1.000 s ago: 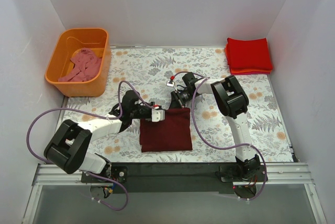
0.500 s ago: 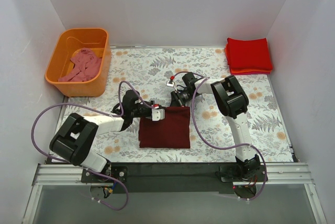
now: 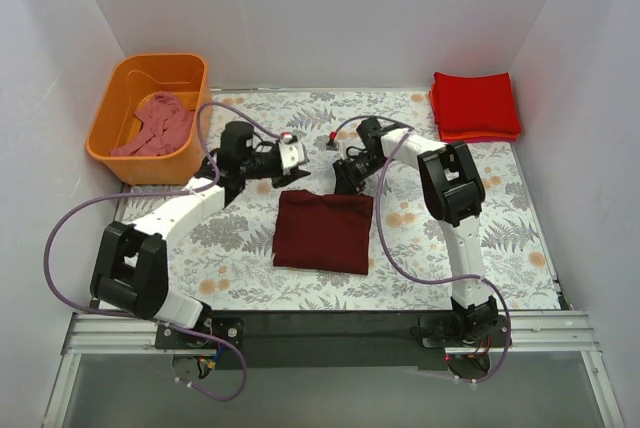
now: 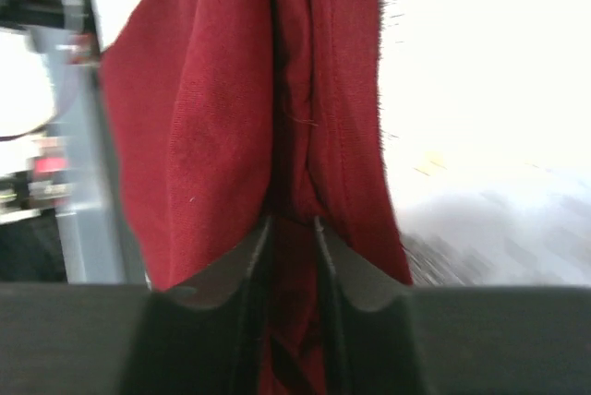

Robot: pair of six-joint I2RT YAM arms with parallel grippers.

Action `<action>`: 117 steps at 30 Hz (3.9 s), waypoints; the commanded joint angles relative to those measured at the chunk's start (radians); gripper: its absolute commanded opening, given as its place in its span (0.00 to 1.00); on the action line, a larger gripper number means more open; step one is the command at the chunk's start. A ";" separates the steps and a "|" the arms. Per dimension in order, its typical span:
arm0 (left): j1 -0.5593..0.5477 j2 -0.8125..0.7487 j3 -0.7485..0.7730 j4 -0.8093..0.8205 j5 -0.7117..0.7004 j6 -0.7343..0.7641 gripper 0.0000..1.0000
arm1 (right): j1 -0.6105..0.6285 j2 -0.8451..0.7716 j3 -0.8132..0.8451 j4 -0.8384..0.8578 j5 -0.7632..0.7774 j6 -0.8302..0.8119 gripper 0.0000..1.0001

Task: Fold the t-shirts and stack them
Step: Fold the tshirt

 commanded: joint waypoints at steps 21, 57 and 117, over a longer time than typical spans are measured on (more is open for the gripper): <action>0.204 0.571 0.672 -0.953 0.147 0.034 0.53 | -0.109 -0.161 0.074 -0.311 0.323 -0.390 0.57; 0.219 0.525 0.620 -0.847 0.107 0.044 0.00 | -0.137 -0.160 0.149 -0.340 0.399 -0.452 0.01; 0.202 0.188 -0.074 -0.132 0.326 -1.164 0.59 | -0.218 -0.492 -0.603 0.200 -0.139 0.258 0.62</action>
